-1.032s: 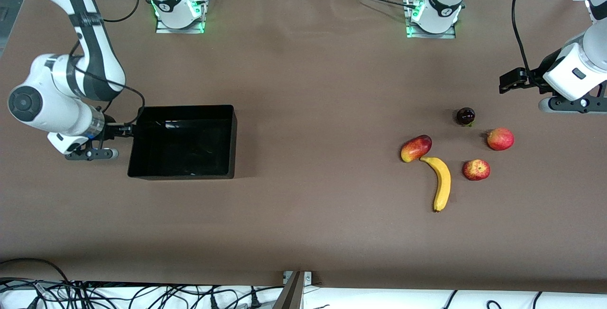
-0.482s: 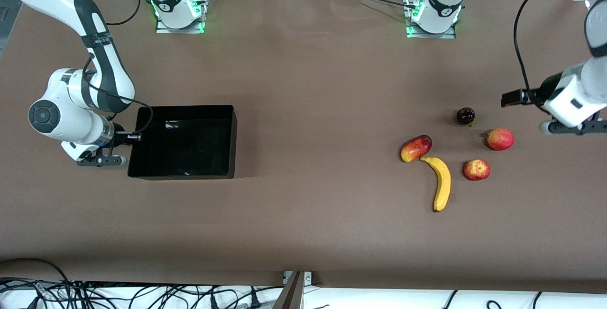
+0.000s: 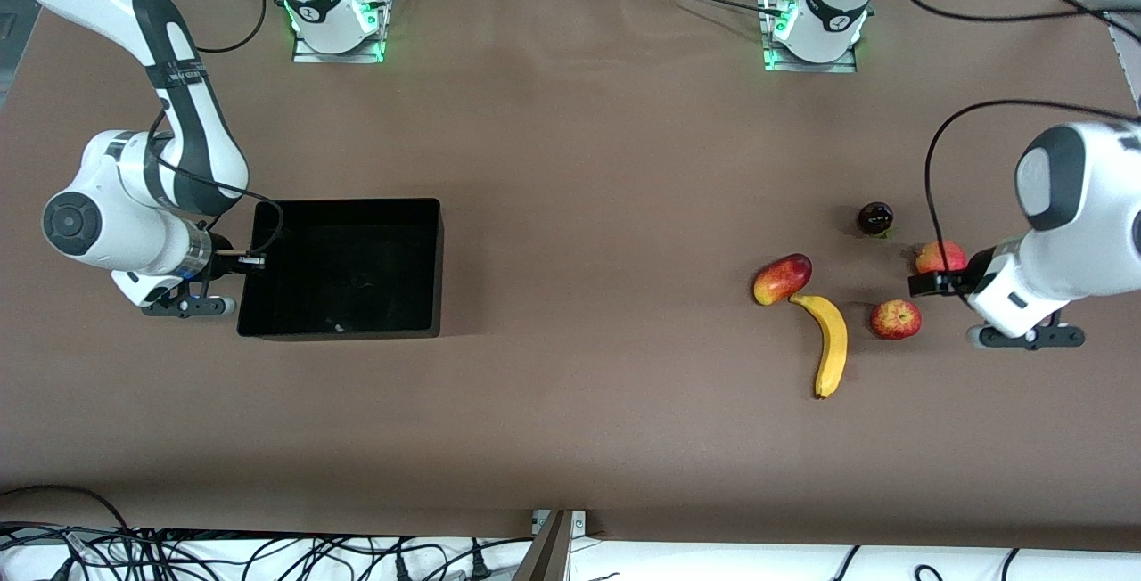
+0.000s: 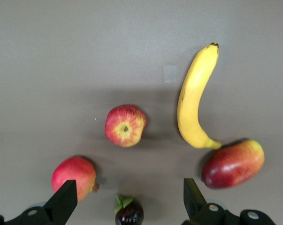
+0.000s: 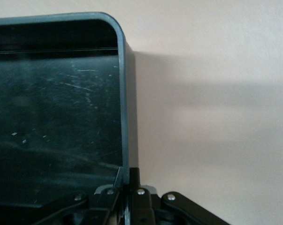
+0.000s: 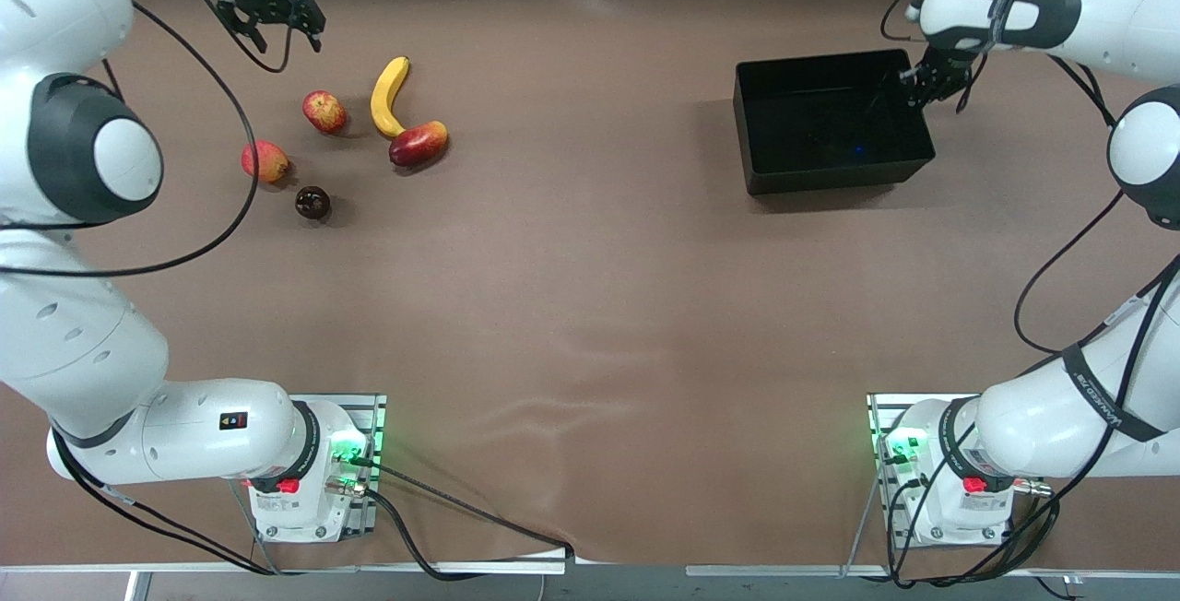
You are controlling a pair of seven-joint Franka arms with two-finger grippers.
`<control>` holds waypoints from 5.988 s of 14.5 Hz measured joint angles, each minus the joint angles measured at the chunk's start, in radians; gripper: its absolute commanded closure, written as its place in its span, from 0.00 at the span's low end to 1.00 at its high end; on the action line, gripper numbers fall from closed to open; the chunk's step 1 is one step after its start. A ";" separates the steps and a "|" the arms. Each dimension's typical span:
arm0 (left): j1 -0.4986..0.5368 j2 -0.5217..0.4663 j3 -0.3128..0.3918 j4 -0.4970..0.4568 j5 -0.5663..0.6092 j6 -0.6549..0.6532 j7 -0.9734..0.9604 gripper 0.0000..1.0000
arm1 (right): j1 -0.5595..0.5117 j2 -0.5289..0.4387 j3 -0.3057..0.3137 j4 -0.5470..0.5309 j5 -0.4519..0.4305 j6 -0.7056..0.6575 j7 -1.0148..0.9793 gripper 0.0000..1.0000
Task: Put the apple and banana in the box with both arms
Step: 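Push the box with the right gripper while the left gripper grasps the apple, then carry the apple over the box while the right gripper withdraws, then lower the red apple into the box and open the left gripper, then move the left gripper down over the yellow banana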
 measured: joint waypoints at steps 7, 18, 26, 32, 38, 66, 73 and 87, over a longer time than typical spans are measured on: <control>0.001 0.134 0.001 0.012 0.009 0.075 0.010 0.00 | 0.058 -0.001 0.155 0.157 0.072 -0.146 0.131 1.00; 0.032 0.210 0.002 -0.073 0.061 0.285 0.053 0.00 | 0.338 0.080 0.276 0.154 0.126 -0.007 0.451 1.00; 0.039 0.223 -0.001 -0.102 0.061 0.293 0.102 0.61 | 0.442 0.184 0.275 0.152 0.126 0.151 0.576 1.00; 0.048 0.220 -0.003 -0.095 0.060 0.275 0.128 0.62 | 0.443 0.184 0.268 0.160 0.126 0.157 0.606 0.00; 0.047 0.131 -0.066 -0.020 0.060 0.094 0.137 0.63 | 0.437 0.136 0.226 0.238 0.126 0.067 0.609 0.00; -0.300 0.185 -0.426 -0.212 0.099 0.186 -0.653 0.54 | 0.171 -0.428 -0.066 0.224 -0.041 -0.565 0.089 0.00; -0.299 0.176 -0.426 -0.222 0.100 0.196 -0.676 0.00 | 0.170 -0.436 -0.062 0.247 -0.062 -0.565 0.085 0.00; 0.058 0.104 -0.389 0.086 0.151 -0.231 -0.394 0.00 | 0.163 -0.419 -0.056 0.284 -0.062 -0.565 0.085 0.00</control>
